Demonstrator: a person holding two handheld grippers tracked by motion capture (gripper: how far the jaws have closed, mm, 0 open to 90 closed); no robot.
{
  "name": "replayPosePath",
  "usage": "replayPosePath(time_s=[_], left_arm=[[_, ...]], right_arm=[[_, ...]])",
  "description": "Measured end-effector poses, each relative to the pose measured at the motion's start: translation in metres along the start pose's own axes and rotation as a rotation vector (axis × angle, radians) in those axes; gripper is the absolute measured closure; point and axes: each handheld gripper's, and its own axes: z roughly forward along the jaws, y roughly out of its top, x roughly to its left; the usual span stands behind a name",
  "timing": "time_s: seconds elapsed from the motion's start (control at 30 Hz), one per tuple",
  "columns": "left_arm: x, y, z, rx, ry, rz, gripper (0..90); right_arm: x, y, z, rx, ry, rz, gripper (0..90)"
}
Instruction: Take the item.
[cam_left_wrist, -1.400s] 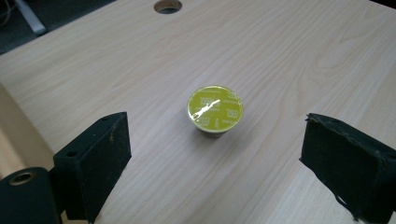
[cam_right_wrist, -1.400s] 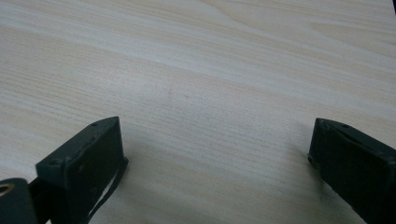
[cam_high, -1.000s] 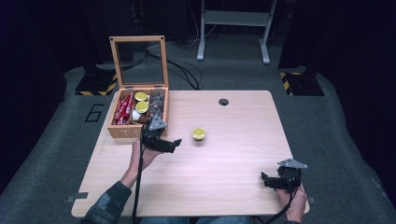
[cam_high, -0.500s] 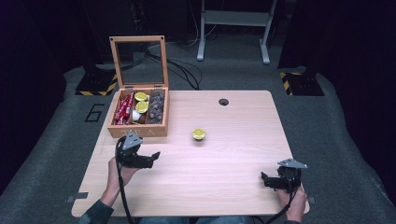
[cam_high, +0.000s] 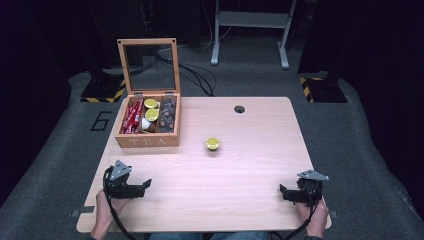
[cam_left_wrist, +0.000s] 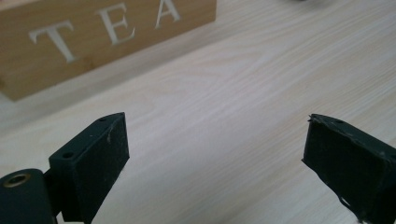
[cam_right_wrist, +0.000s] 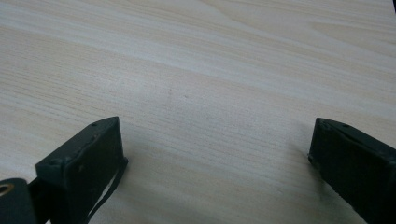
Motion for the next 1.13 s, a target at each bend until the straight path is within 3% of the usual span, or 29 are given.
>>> replayPosePath(time_s=[0.27, 0.53, 0.67, 1.13], left_arm=[[0.012, -0.031, 0.001, 0.055, 0.033, -0.058, 4.7], [0.023, -0.046, 0.004, 0.097, 0.074, -0.09, 0.2], [0.022, -0.045, 0.007, 0.119, 0.1, -0.067, 0.1], [0.026, -0.044, 0.009, 0.124, 0.074, -0.085, 0.0]], right_arm=[[0.0, 0.0, 0.0, 0.003, 0.0, 0.0, 2.3], [0.0, 0.0, 0.0, 0.002, -0.001, 0.0, 2.3], [0.0, 0.0, 0.0, -0.002, -0.003, 0.001, 2.3], [0.0, 0.0, 0.0, 0.001, -0.004, 0.004, 2.0]])
